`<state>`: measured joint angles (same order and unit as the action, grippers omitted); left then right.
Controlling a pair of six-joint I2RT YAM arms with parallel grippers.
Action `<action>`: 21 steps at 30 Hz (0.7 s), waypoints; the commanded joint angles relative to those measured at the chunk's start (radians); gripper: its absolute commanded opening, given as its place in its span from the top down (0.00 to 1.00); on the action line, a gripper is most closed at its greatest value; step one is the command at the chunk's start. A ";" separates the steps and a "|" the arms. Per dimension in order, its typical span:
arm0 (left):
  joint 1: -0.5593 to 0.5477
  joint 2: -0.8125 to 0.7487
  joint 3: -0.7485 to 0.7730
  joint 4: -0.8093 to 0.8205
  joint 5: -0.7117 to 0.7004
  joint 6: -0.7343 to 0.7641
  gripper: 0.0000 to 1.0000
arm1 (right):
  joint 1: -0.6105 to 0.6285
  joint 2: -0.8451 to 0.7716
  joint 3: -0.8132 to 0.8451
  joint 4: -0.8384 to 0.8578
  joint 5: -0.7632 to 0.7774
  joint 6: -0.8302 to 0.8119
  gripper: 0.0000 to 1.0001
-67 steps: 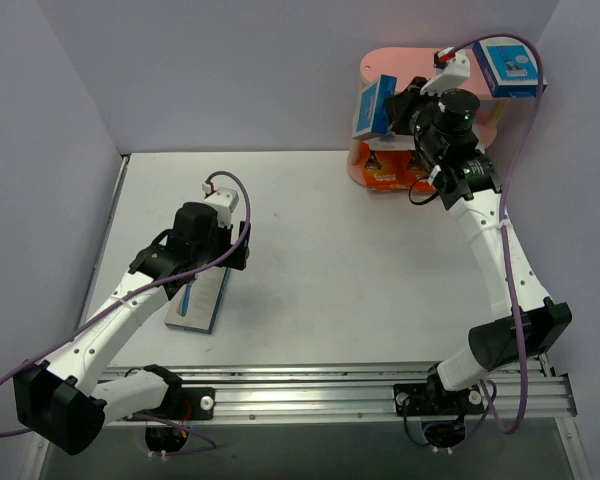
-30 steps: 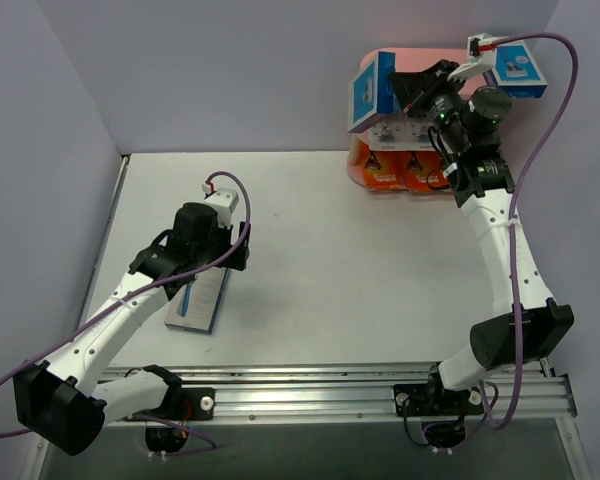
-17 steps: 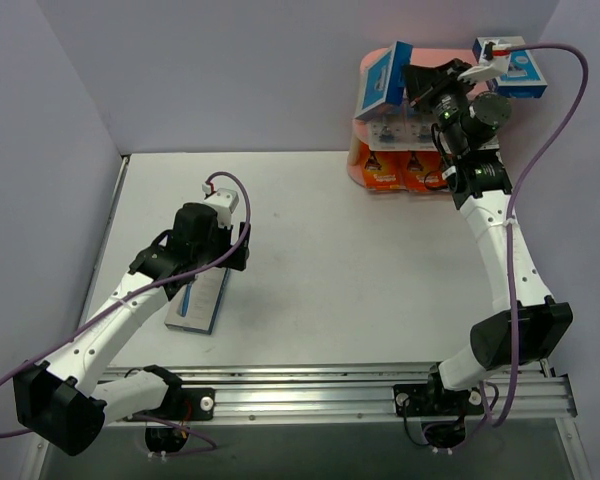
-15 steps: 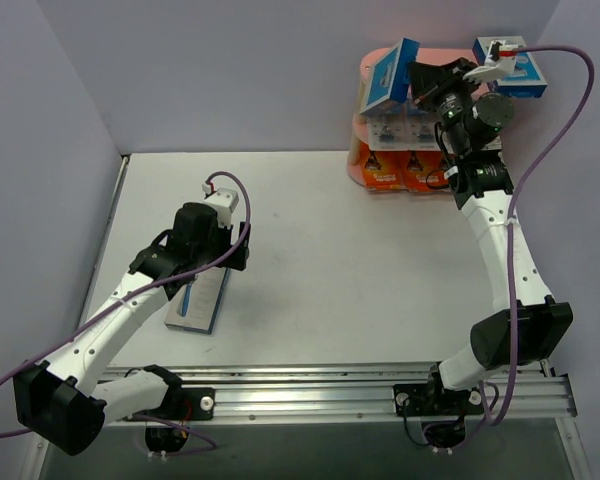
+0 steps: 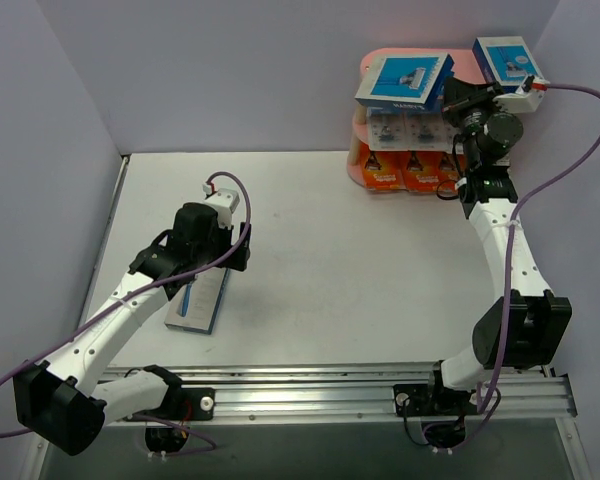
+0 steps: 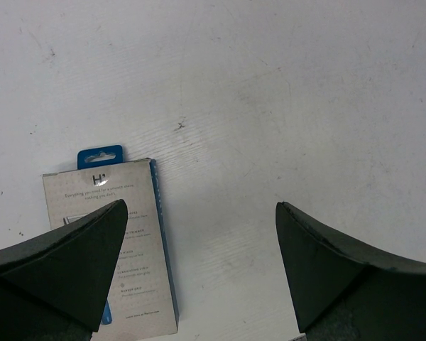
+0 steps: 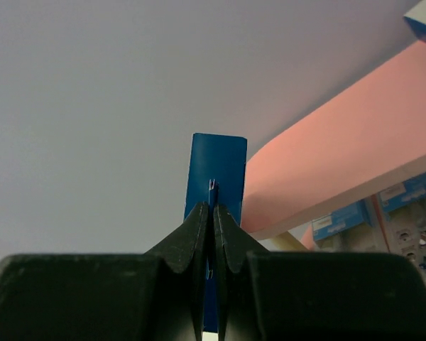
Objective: Place and organize the shaving razors onto the shelf
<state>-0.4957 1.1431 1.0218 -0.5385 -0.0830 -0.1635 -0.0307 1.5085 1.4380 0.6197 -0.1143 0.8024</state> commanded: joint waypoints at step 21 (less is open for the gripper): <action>-0.004 0.023 0.046 0.018 0.032 0.005 0.06 | -0.012 -0.114 -0.214 0.235 0.461 0.250 1.00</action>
<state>-0.4957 1.1652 1.0218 -0.5385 -0.0692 -0.1635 -0.0460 1.4574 1.2301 0.7441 0.2111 1.0157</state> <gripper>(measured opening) 0.944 0.008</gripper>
